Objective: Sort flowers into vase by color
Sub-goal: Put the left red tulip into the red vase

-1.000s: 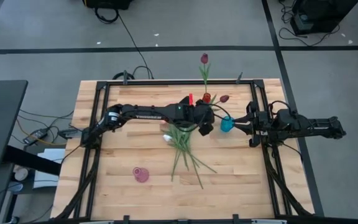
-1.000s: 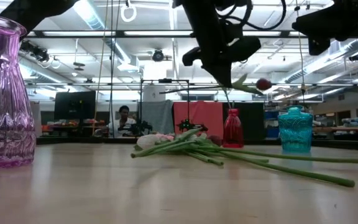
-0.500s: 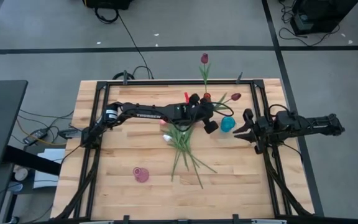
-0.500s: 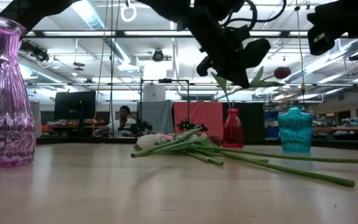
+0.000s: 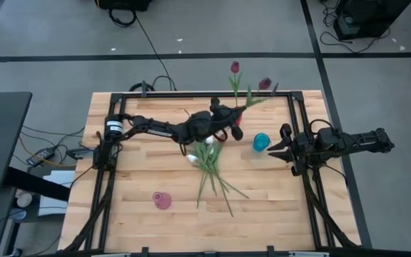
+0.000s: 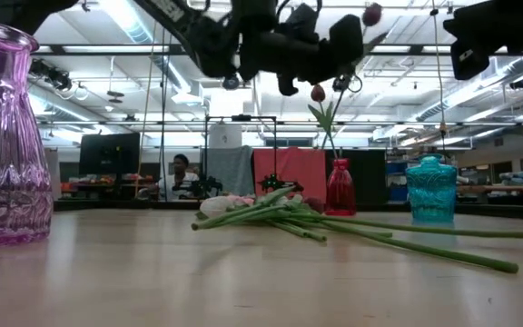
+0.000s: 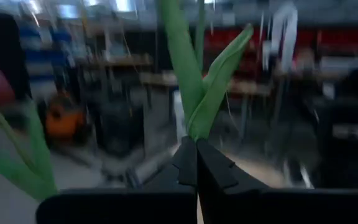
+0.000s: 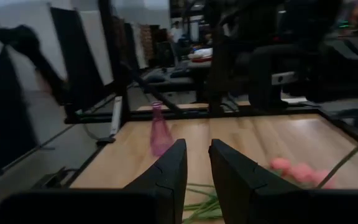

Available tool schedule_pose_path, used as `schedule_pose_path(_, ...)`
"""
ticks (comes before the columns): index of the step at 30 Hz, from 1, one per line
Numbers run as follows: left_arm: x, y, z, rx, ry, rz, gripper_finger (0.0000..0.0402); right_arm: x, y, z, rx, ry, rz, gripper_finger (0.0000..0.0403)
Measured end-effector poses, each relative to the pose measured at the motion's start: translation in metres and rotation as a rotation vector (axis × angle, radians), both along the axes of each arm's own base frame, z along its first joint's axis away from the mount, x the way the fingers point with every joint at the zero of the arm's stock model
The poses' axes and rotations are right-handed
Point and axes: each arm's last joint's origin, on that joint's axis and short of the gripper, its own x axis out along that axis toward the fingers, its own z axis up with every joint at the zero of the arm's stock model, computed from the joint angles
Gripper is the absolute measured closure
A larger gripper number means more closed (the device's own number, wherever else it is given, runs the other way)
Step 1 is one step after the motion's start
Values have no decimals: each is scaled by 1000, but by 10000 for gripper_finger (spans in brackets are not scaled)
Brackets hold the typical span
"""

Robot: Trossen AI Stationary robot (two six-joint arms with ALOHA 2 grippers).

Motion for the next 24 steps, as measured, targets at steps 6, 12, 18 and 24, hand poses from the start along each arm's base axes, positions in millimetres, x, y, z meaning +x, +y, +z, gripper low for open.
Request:
schedule_pose_path(6,-2,15,-2,15,-87,8,401,0,0,1,-37,-14,-15,318)
schedule_pose_path(12,-6,21,10,102,-160,-15,401,0,-1,5,-68,-53,-46,318)
schedule_pose_path(18,-5,34,22,140,-186,-29,401,1,-2,7,-100,-80,-89,318)
schedule_pose_path(24,1,41,25,158,-215,-43,401,1,-2,12,-144,-125,-96,318)
